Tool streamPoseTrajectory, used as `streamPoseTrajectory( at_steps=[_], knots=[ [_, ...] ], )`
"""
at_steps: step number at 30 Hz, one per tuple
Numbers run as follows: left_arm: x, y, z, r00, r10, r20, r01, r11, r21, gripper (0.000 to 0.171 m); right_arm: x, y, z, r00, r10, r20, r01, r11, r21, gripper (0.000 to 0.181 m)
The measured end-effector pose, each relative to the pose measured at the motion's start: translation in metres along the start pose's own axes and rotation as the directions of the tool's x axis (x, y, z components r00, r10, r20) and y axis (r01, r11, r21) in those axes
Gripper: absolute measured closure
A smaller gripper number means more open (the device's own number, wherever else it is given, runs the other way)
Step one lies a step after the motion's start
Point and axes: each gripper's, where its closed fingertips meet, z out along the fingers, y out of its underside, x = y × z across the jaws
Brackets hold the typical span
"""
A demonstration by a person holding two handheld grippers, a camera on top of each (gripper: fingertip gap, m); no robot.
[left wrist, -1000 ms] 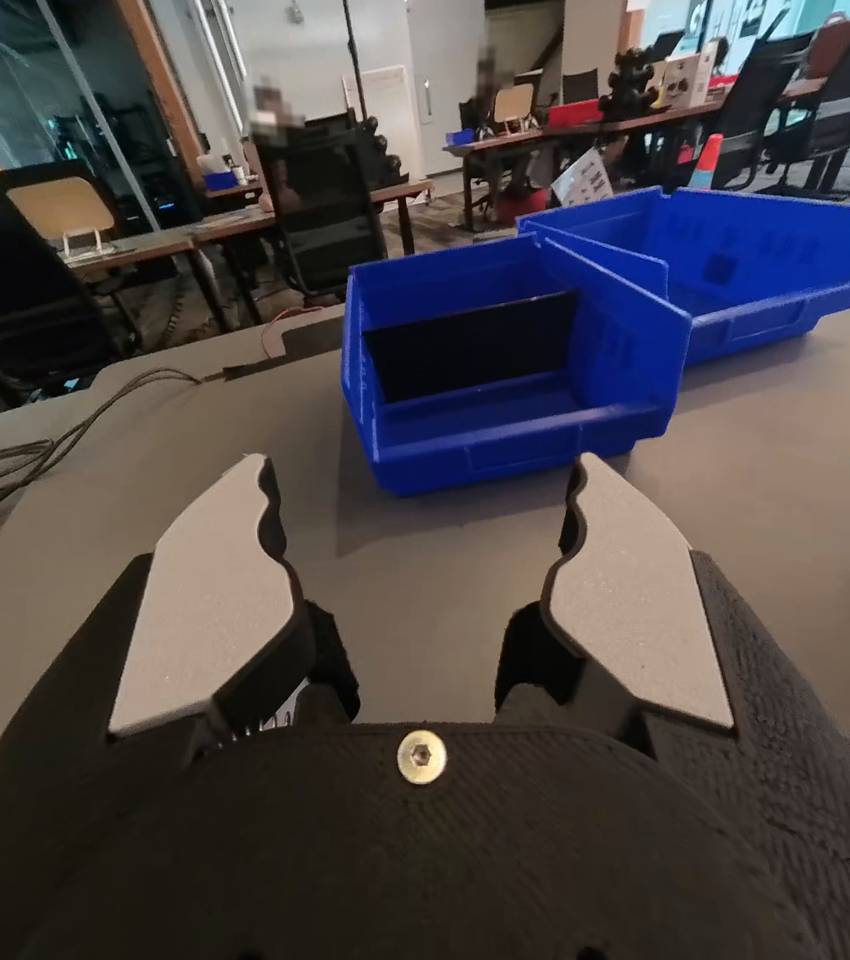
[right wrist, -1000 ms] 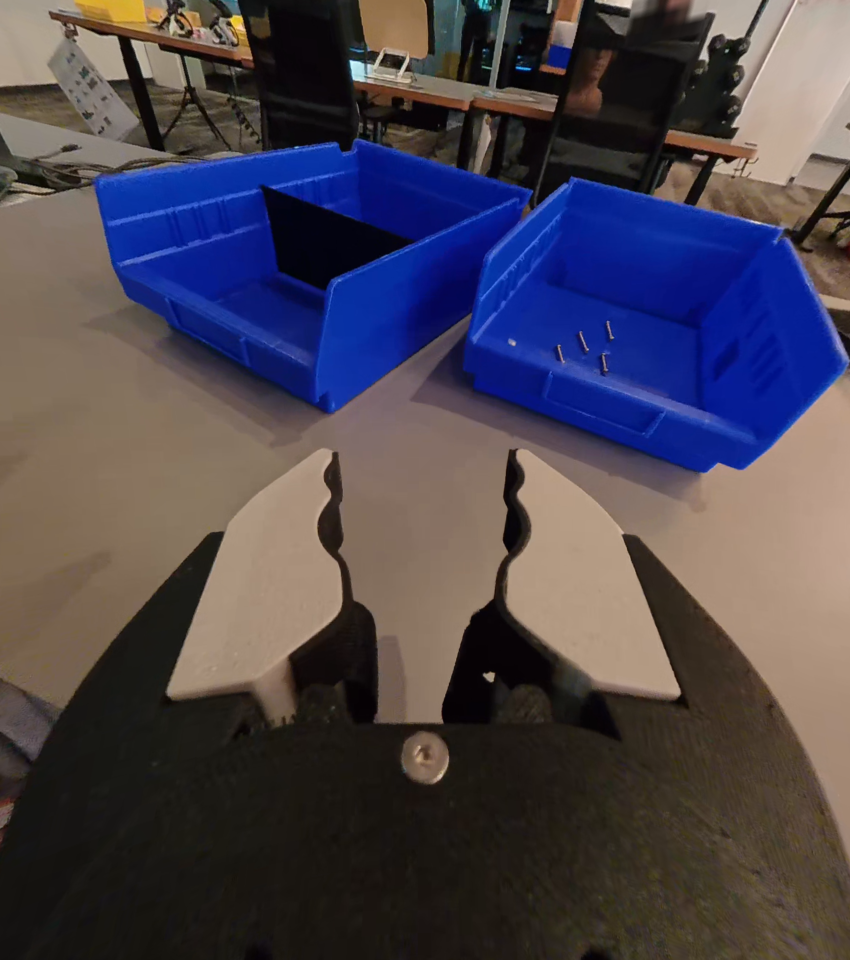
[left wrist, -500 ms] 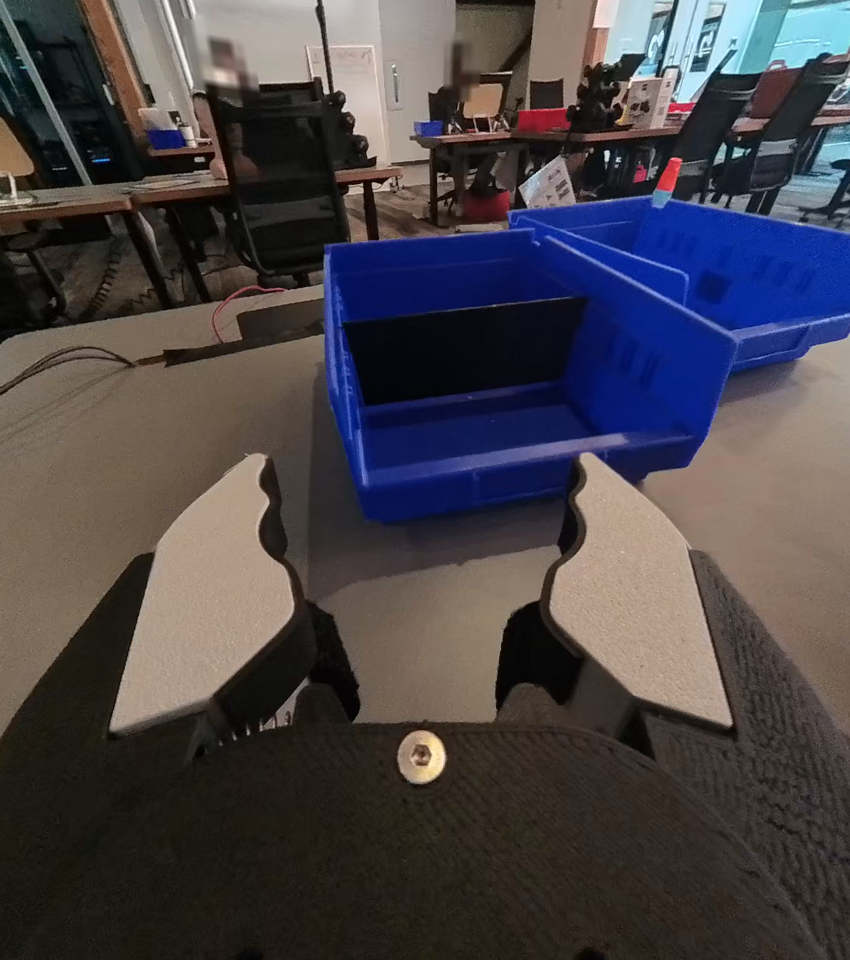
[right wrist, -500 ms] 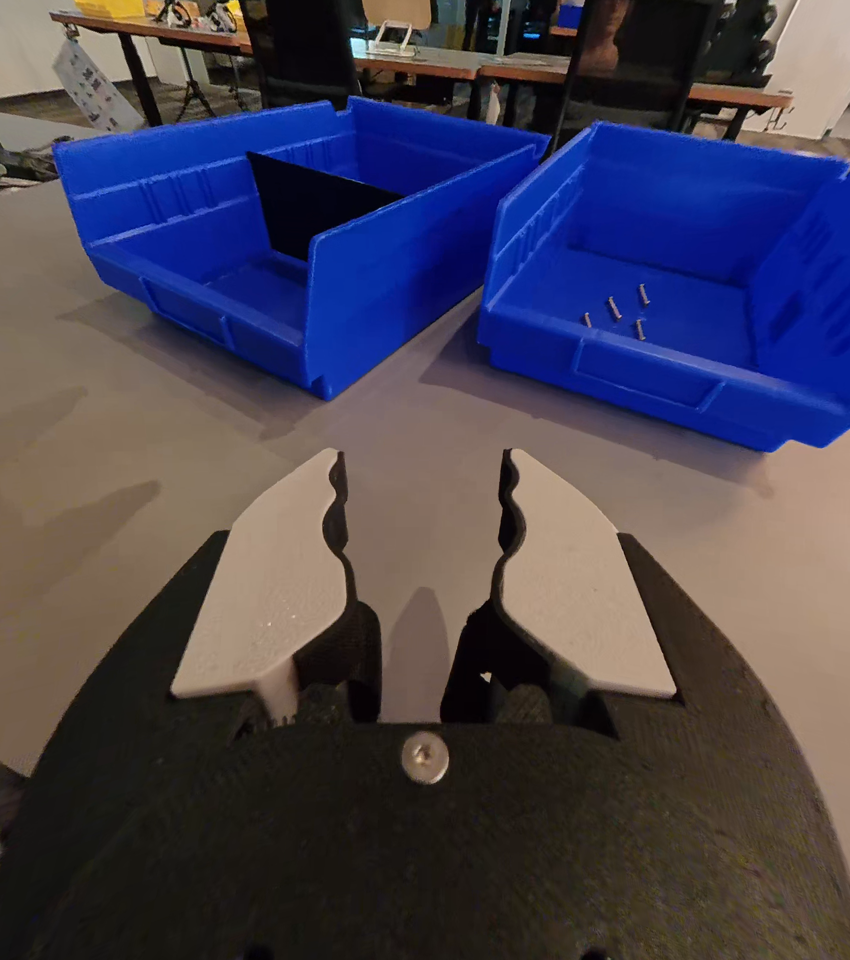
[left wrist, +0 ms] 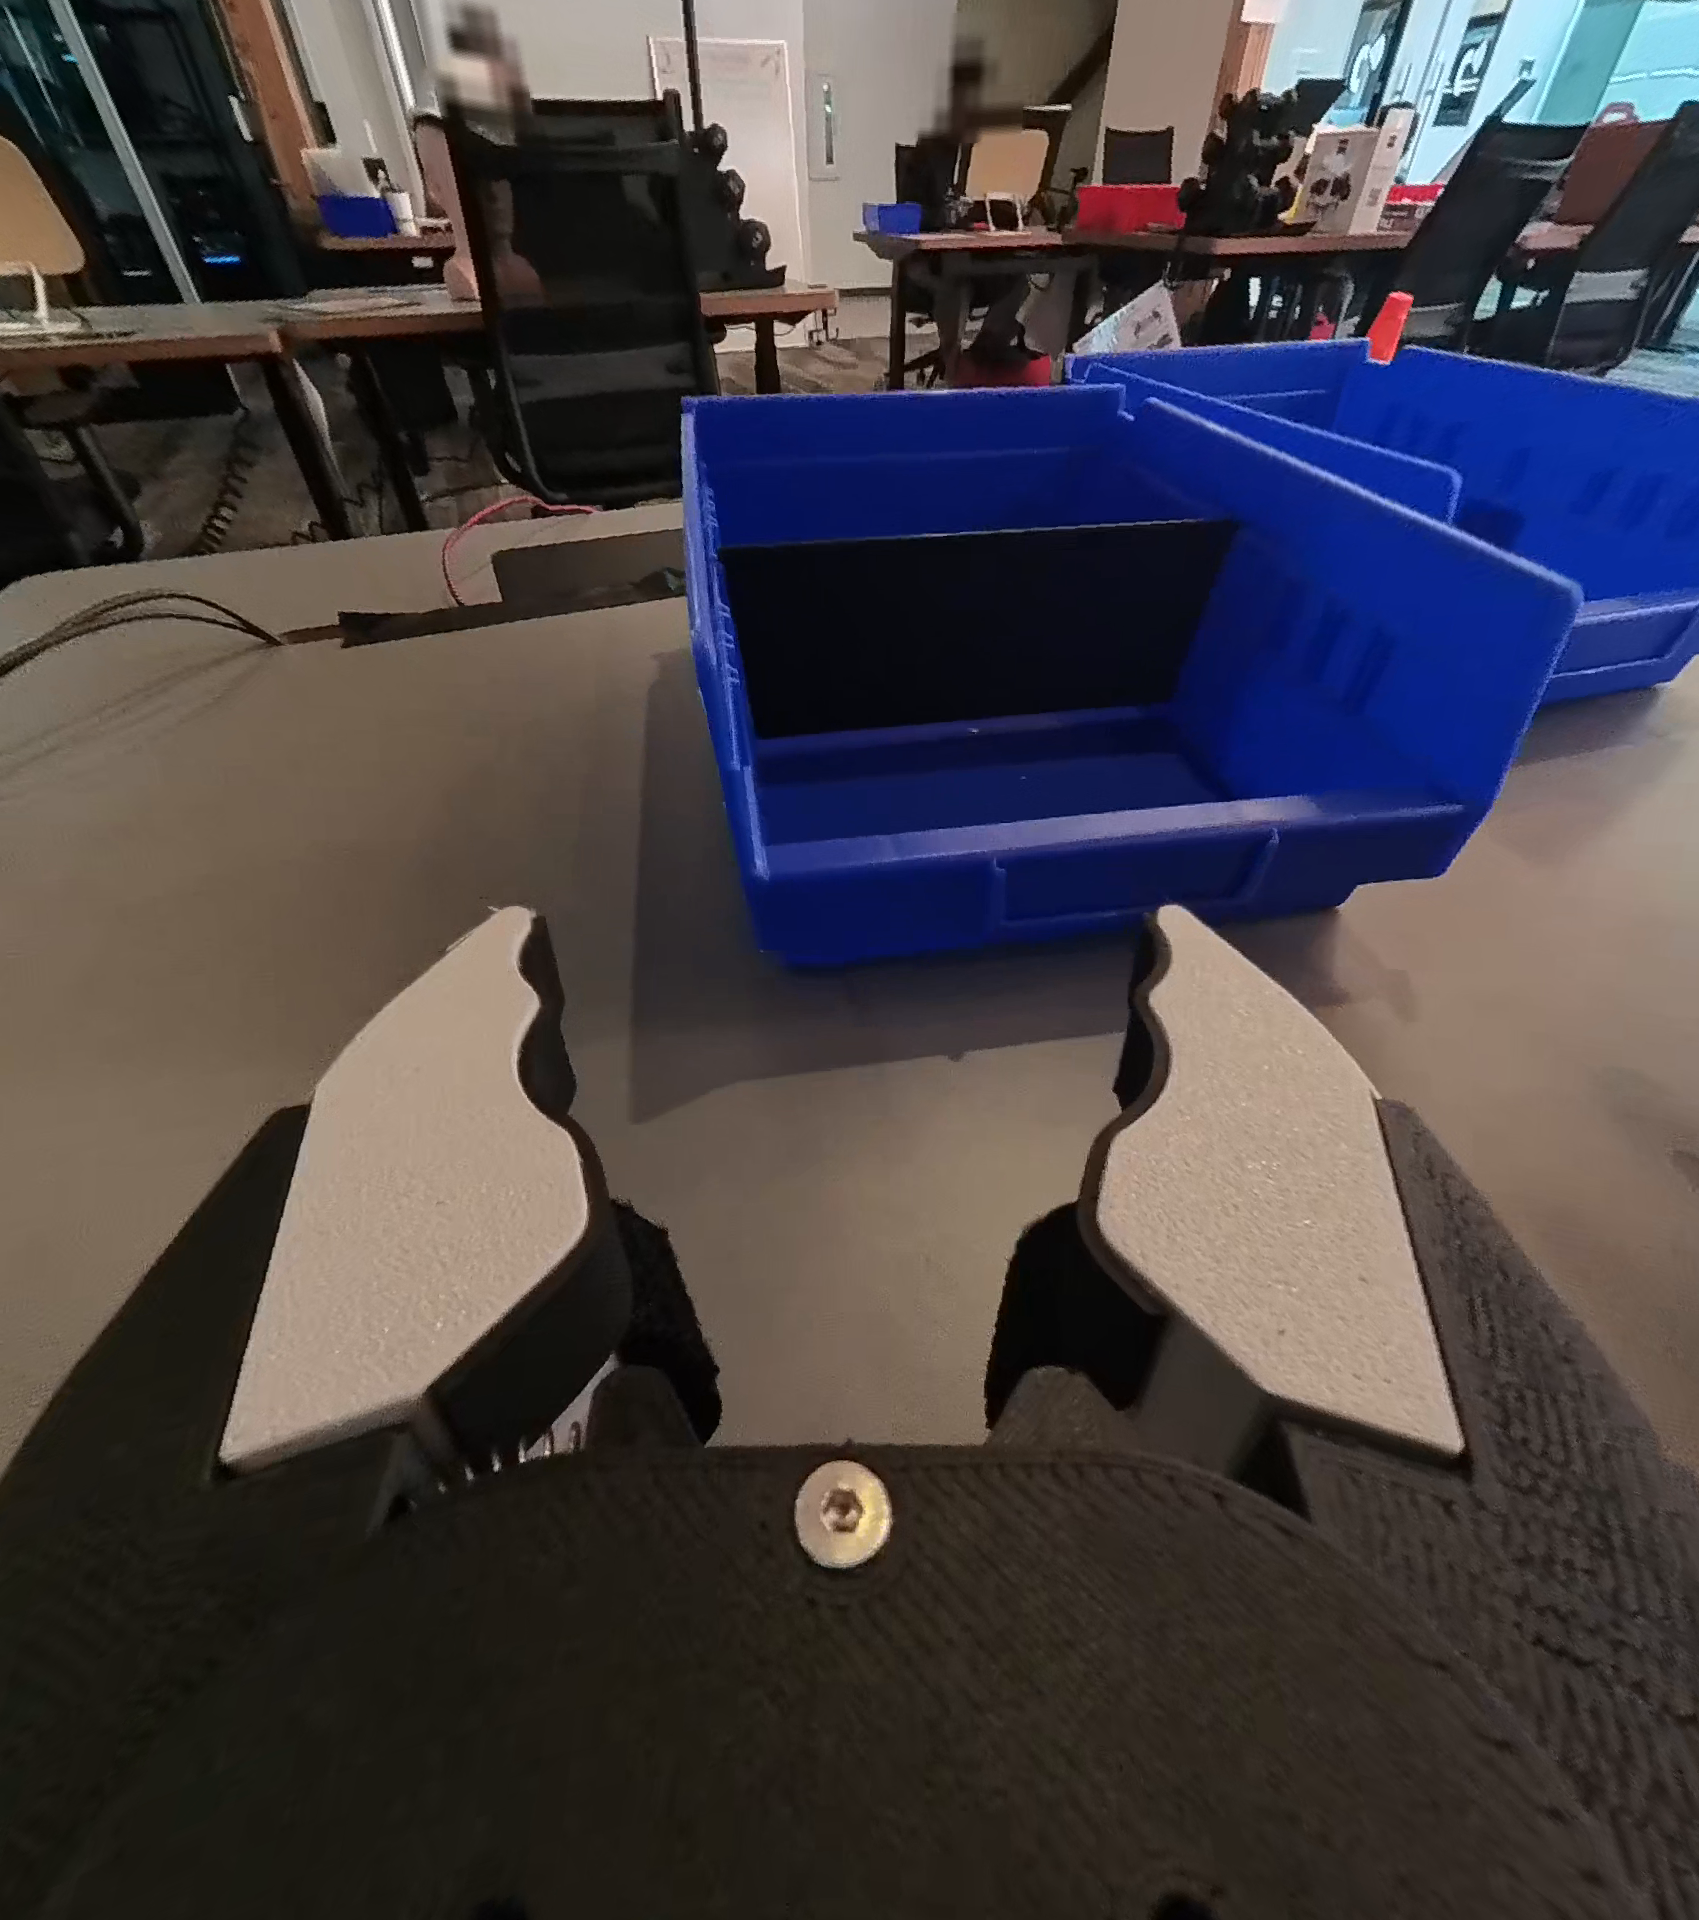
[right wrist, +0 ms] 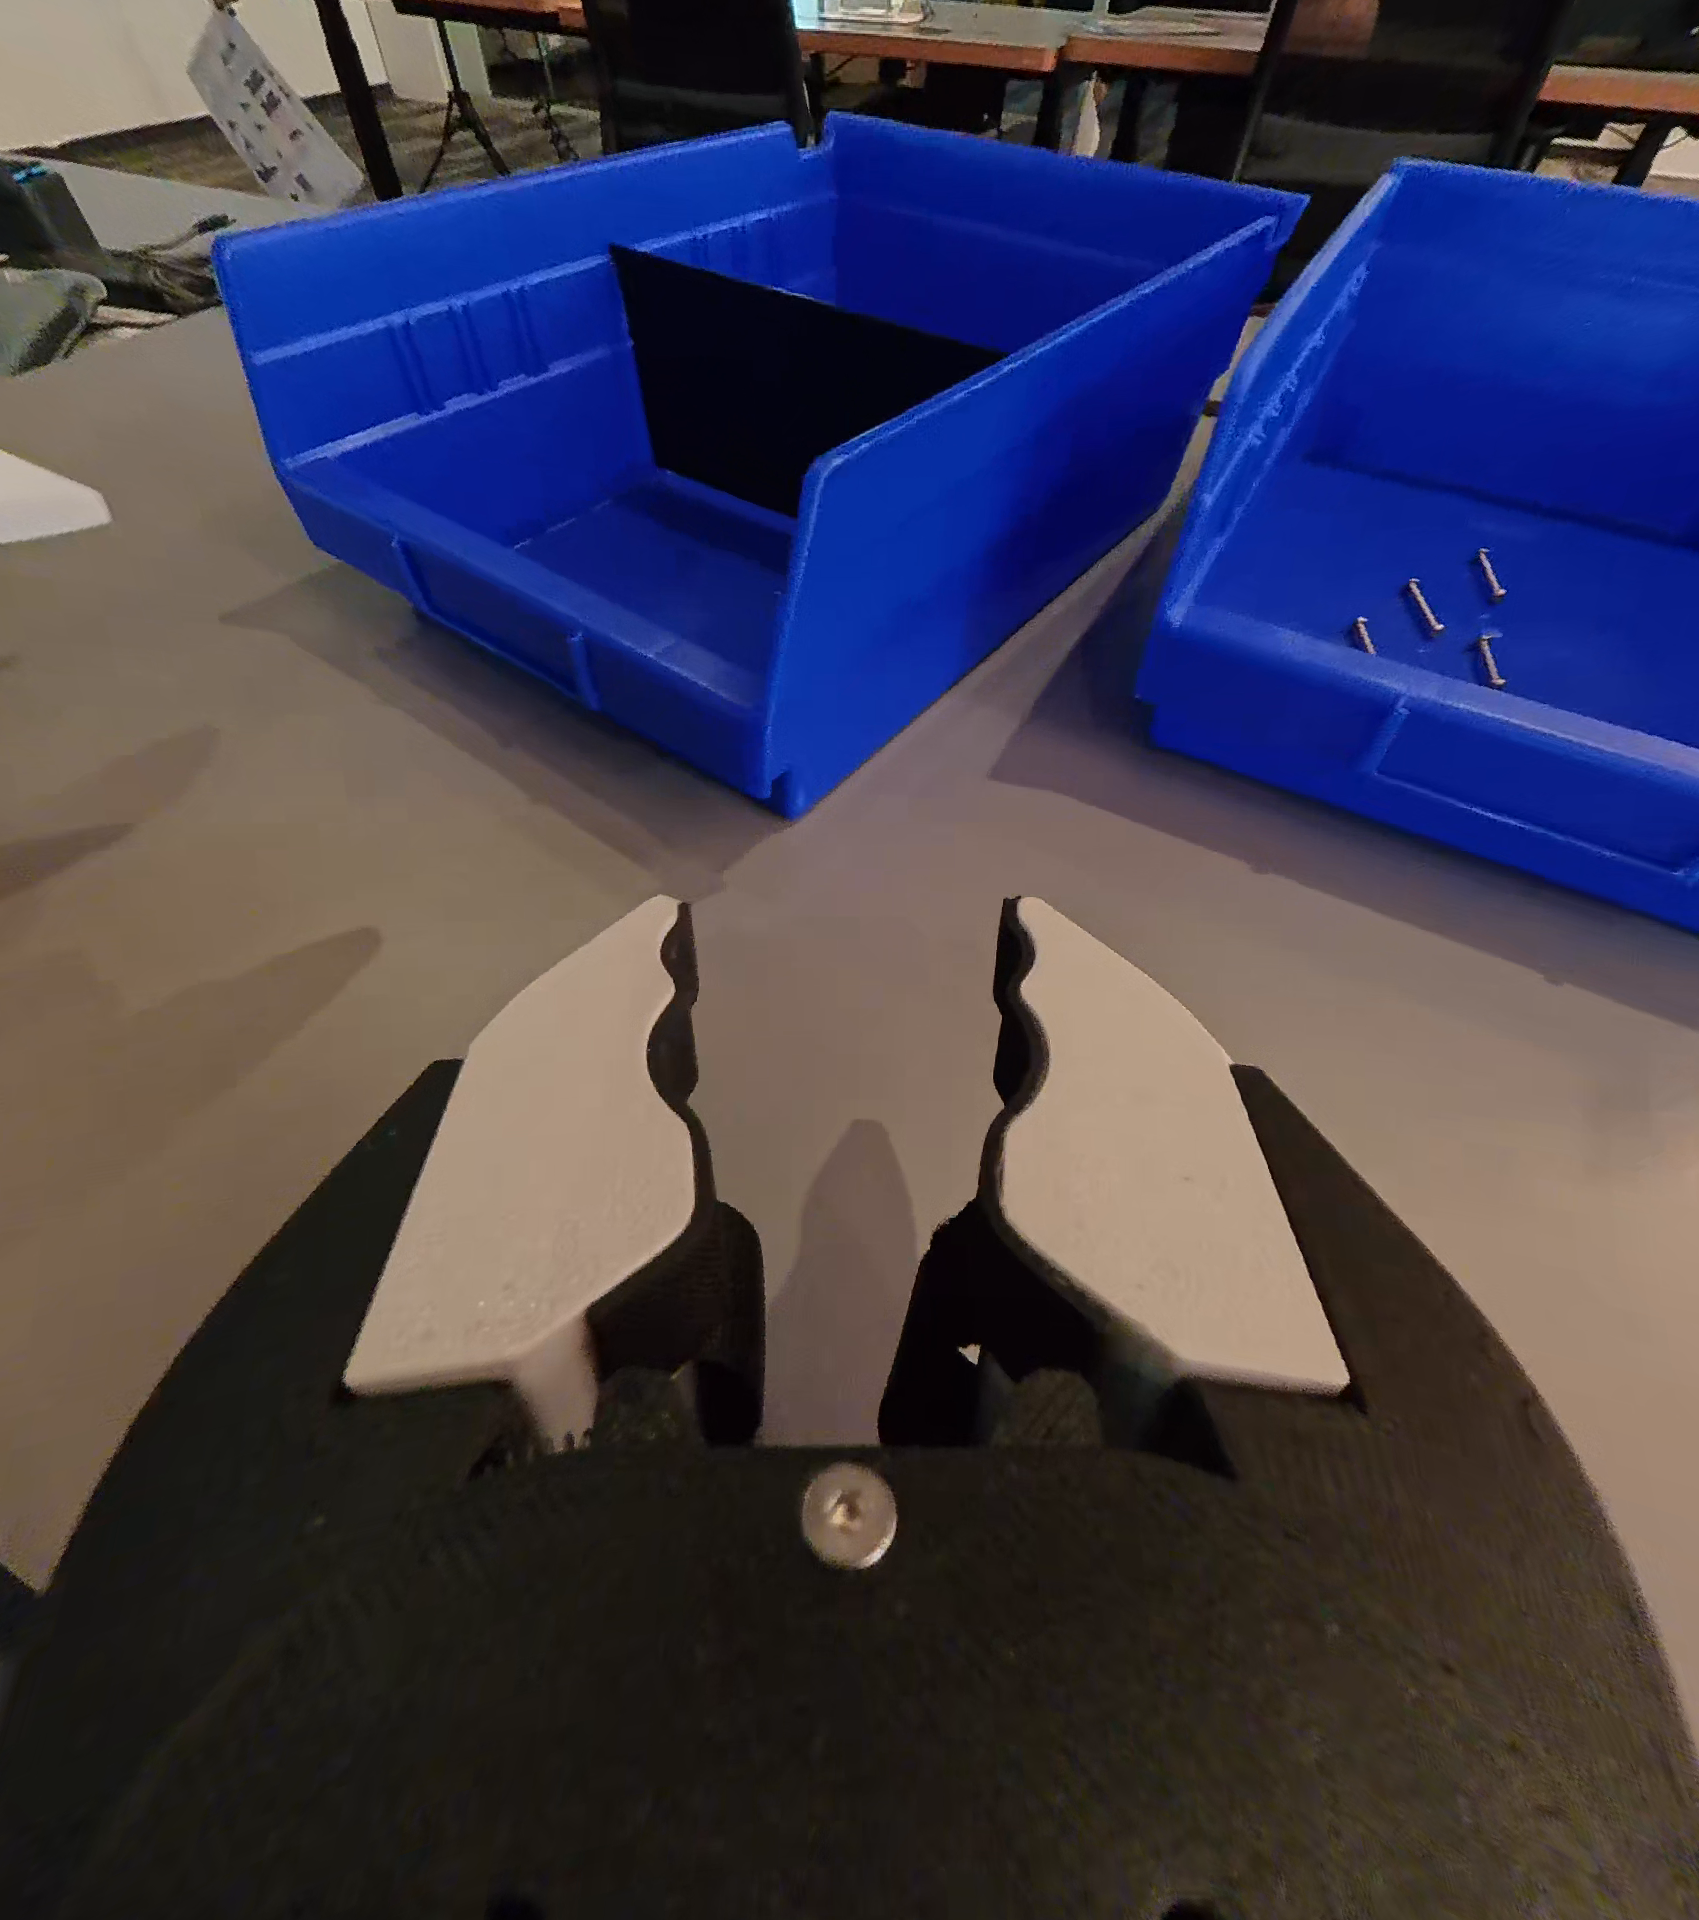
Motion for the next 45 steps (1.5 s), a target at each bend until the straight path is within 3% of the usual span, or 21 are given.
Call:
streamPoseTrajectory(
  at_steps=[16,29,34,38,45],
  knots=[
    [-0.014,-0.005,-0.003,0.999,-0.018,0.034,0.016,0.999,0.051,0.068,-0.004,-0.004,0.001,1.0,0.006,0.006,-0.007,1.0,0.025,0.126],
    [-0.027,-0.01,-0.001,0.992,-0.022,0.126,0.009,0.995,0.096,0.068,0.007,0.003,0.008,0.996,0.078,-0.031,-0.079,0.996,-0.034,0.123],
    [-0.019,-0.011,-0.001,0.998,-0.017,0.058,0.011,0.995,0.102,0.068,0.009,-0.017,0.01,0.996,0.083,-0.025,-0.081,0.995,0.065,0.124],
    [-0.014,-0.014,-0.005,0.999,-0.008,0.041,0.003,0.992,0.125,0.068,-0.006,-0.026,0.018,1.0,0.023,-0.011,-0.023,0.998,0.06,0.122],
    [-0.017,-0.016,-0.006,0.997,-0.003,0.082,-0.009,0.99,0.143,0.068,0.003,-0.049,0.036,0.991,-0.012,-0.134,0.028,0.993,0.115,0.14]
  ],
)
